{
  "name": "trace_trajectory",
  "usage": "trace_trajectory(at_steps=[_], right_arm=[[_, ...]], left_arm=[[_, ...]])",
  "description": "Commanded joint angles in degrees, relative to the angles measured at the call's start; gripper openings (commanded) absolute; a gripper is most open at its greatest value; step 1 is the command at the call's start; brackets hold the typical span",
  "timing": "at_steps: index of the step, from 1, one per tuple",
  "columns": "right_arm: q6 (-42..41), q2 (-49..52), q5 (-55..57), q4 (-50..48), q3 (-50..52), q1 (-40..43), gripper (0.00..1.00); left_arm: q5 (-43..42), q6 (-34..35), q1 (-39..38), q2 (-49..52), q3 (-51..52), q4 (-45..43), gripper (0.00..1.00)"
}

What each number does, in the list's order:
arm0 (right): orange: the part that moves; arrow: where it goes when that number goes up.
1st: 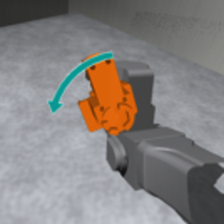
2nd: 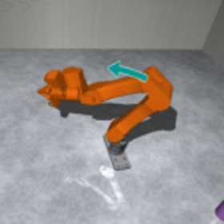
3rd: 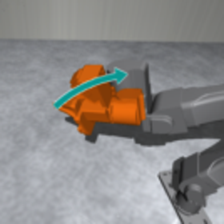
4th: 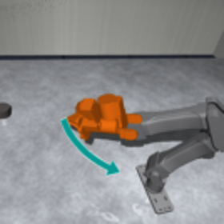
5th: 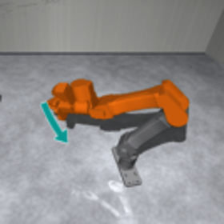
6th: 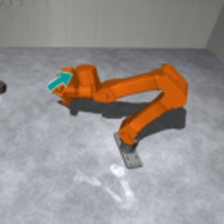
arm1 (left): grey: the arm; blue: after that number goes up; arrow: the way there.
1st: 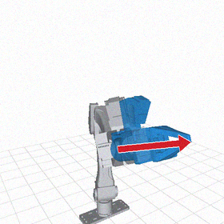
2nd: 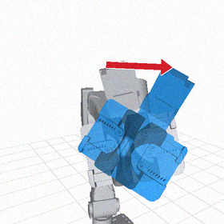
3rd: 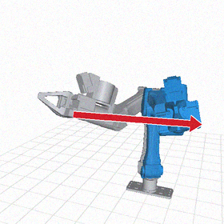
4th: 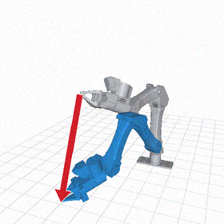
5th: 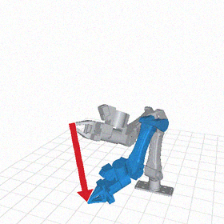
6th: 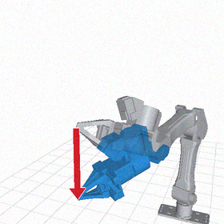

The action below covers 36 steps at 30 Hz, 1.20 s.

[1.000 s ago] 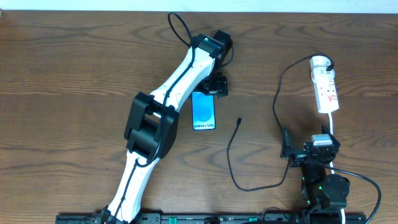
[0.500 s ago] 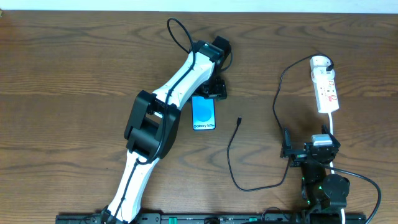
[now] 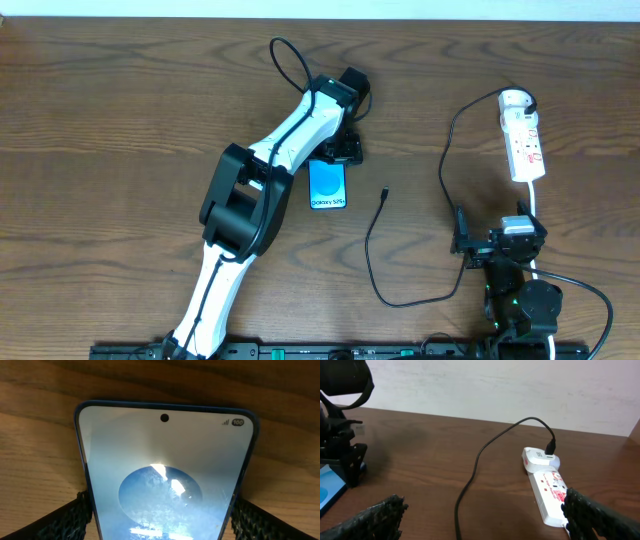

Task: Plug charger to phone and switch on socket
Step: 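Lower the left gripper and close it on the smartphone's top edge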

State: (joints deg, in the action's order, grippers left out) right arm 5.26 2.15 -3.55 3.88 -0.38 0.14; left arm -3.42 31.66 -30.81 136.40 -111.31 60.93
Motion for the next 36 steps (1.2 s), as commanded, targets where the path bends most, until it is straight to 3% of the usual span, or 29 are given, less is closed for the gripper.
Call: trace_trajectory(at_steps=[1, 17, 22, 36], right_arm=[[0.6, -0.1, 0.2, 0.2, 0.0, -0.6, 0.99], [0.6, -0.1, 0.2, 0.2, 0.0, -0.6, 0.99], [0.6, -0.1, 0.2, 0.2, 0.0, -0.6, 0.99], [0.6, -0.1, 0.2, 0.2, 0.0, -0.6, 0.99]], left_arm=[[2.8, 3.4, 0.1, 0.8, 3.1, -0.7, 0.90], [2.4, 4.4, 0.1, 0.8, 8.1, -1.4, 0.90], [2.4, -0.3, 0.2, 0.8, 8.1, -1.3, 0.90], [-2.3, -0.6, 0.2, 0.8, 8.1, -1.7, 0.90]])
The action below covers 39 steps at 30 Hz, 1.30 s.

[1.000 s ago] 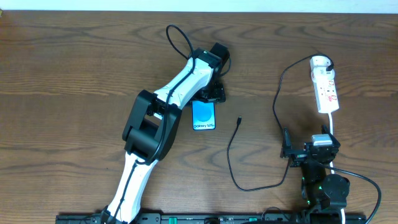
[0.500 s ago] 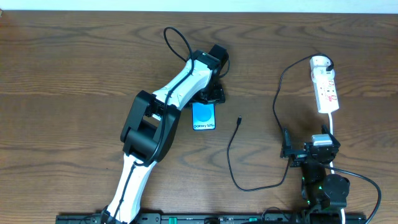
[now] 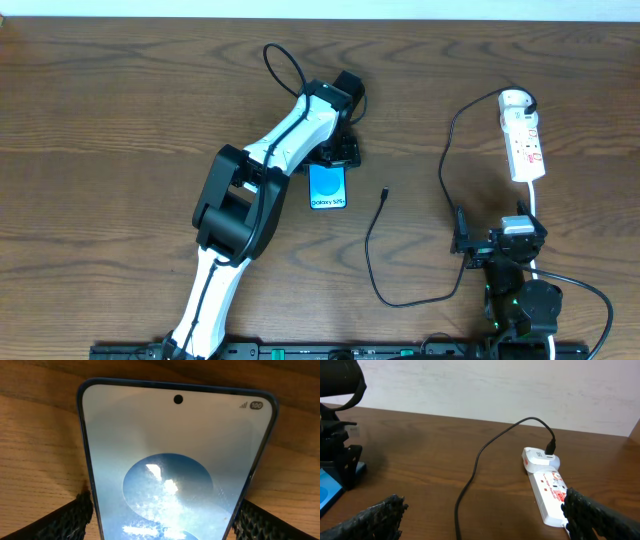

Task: Plug charger to phone and switch on socket

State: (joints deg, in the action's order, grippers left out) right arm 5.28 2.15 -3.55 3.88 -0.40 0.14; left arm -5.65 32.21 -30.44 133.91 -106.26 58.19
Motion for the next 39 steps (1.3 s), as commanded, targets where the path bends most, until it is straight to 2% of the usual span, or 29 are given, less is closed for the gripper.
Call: trace_trajectory(at_steps=[1, 19, 21, 27, 28, 39], right_arm=[[0.6, -0.1, 0.2, 0.2, 0.0, -0.6, 0.99], [0.6, -0.1, 0.2, 0.2, 0.0, -0.6, 0.99], [0.6, -0.1, 0.2, 0.2, 0.0, -0.6, 0.99], [0.6, -0.1, 0.2, 0.2, 0.0, -0.6, 0.99], [0.6, -0.1, 0.2, 0.2, 0.0, -0.6, 0.99], [0.6, -0.1, 0.2, 0.2, 0.0, -0.6, 0.99]], left_arm=[[-0.1, -1.1, -0.2, 3.3, 3.2, 1.0, 0.91], [-0.2, -1.1, -0.2, 3.3, 4.4, -0.1, 0.89], [-0.3, -1.1, -0.2, 3.3, 4.4, 0.0, 0.83], [-0.4, -1.1, -0.2, 3.3, 4.4, 0.0, 0.81], [-0.5, -1.1, -0.2, 3.3, 4.4, 0.0, 0.77], [-1.4, -1.1, -0.1, 1.4, 4.3, 0.2, 0.76]])
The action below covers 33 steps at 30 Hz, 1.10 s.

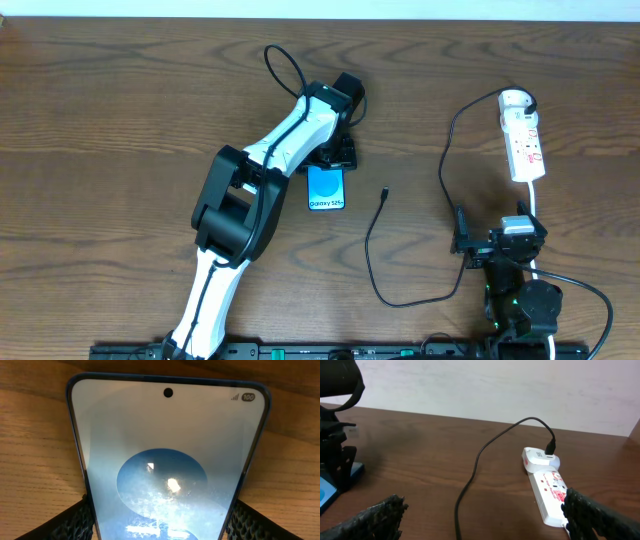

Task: Plug charger to phone and switch on socket

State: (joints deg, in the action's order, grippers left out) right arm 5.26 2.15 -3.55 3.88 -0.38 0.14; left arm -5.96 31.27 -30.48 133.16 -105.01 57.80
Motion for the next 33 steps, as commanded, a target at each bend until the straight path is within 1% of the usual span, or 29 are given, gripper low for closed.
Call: trace_trajectory(at_steps=[1, 6, 13, 16, 20, 23, 29, 33], right_arm=[[0.6, -0.1, 0.2, 0.2, 0.0, -0.6, 0.99], [0.6, -0.1, 0.2, 0.2, 0.0, -0.6, 0.99], [0.6, -0.1, 0.2, 0.2, 0.0, -0.6, 0.99], [0.6, -0.1, 0.2, 0.2, 0.0, -0.6, 0.99], [0.6, -0.1, 0.2, 0.2, 0.0, -0.6, 0.99], [0.6, -0.1, 0.2, 0.2, 0.0, -0.6, 0.99], [0.6, -0.1, 0.2, 0.2, 0.0, -0.6, 0.99], [0.6, -0.1, 0.2, 0.2, 0.0, -0.6, 0.99]], left_arm=[[-1.1, -0.2, -0.1, 1.5, 3.0, 0.8, 0.77], [-1.2, -0.1, -0.1, -2.7, 3.0, 1.9, 0.76], [-8.7, -0.2, 0.0, -12.1, 3.0, 5.2, 0.76], [-10.1, -1.1, 0.0, -15.7, 3.0, 6.0, 0.77], [-10.1, -1.2, 0.0, -21.2, 3.0, 8.2, 0.77], [-9.5, -3.1, 0.0, -23.1, 3.0, 8.1, 0.77], [-3.2, -3.2, -0.2, -22.2, 3.9, 8.2, 0.77], [-2.1, -3.1, -0.1, -20.5, 7.1, 5.3, 0.76]])
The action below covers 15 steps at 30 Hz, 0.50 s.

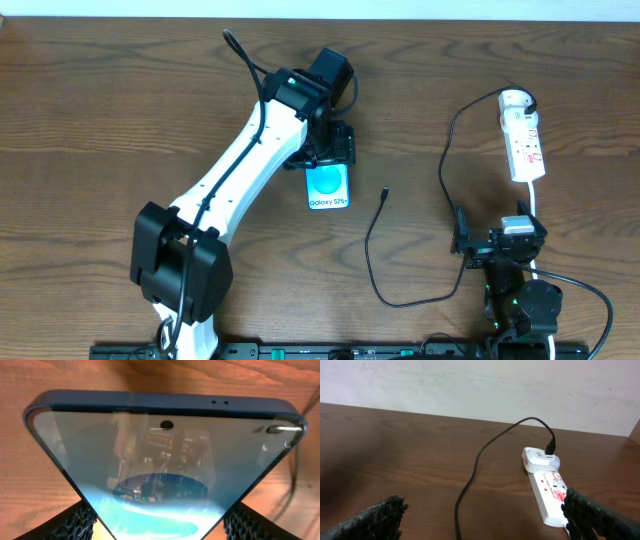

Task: Plug charger to phone and switch on socket

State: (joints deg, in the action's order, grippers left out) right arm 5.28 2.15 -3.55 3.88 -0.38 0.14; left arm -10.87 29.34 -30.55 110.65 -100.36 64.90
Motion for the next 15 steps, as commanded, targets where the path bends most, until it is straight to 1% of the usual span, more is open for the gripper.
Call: trace_trajectory(at_steps=[1, 6, 15], right_arm=[[0.6, -0.1, 0.2, 0.2, 0.0, -0.6, 0.99], [0.6, -0.1, 0.2, 0.2, 0.0, -0.6, 0.99], [0.6, -0.1, 0.2, 0.2, 0.0, -0.6, 0.99]], left_arm=[[3.0, -1.2, -0.1, 2.4, 3.6, -3.5, 0.76], [5.2, -1.2, -0.1, 5.5, 7.1, -11.0, 0.77], [5.4, -1.0, -0.1, 13.0, 7.2, -17.6, 0.77]])
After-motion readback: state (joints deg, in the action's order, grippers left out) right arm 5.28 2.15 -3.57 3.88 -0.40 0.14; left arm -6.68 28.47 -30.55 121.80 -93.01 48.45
